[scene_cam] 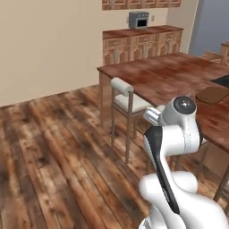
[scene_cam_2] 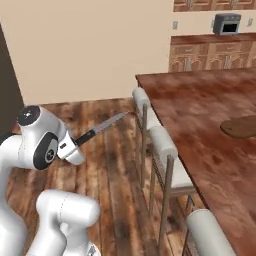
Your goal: Pick up the knife from the drawer and place it on the cutting board. Then place the meat from the plate to the cutting board.
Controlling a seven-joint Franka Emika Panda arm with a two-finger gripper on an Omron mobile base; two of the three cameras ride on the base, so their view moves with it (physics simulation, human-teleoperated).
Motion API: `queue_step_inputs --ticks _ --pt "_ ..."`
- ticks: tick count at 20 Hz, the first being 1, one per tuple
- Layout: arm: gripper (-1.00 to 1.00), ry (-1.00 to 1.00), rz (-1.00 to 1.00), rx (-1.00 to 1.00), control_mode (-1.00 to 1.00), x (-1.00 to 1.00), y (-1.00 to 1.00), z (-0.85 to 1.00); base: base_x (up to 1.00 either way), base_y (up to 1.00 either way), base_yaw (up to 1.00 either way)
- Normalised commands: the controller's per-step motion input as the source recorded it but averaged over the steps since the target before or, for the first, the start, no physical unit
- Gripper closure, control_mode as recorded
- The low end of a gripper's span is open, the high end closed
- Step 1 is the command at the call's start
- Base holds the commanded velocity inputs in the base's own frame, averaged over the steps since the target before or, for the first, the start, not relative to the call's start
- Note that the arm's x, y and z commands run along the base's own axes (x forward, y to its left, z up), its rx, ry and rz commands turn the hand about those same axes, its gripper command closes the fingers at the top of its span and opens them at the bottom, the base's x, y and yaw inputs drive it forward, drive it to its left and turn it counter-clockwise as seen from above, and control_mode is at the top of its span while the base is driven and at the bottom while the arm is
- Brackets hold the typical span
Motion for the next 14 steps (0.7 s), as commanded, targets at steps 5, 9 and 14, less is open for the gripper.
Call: queue_step_inputs --ticks 5,9,14 --pt "1.00 0.00 0.00 0.00 1.00 0.00 0.00 0.00 0.92 0.85 -0.67" --pt "1.00 0.00 0.00 0.00 1.00 0.00 0.00 0.00 0.76 0.91 -0.70" --pt "1.00 0.00 0.00 0.00 1.00 0.00 0.00 0.00 0.58 0.86 -0.74"
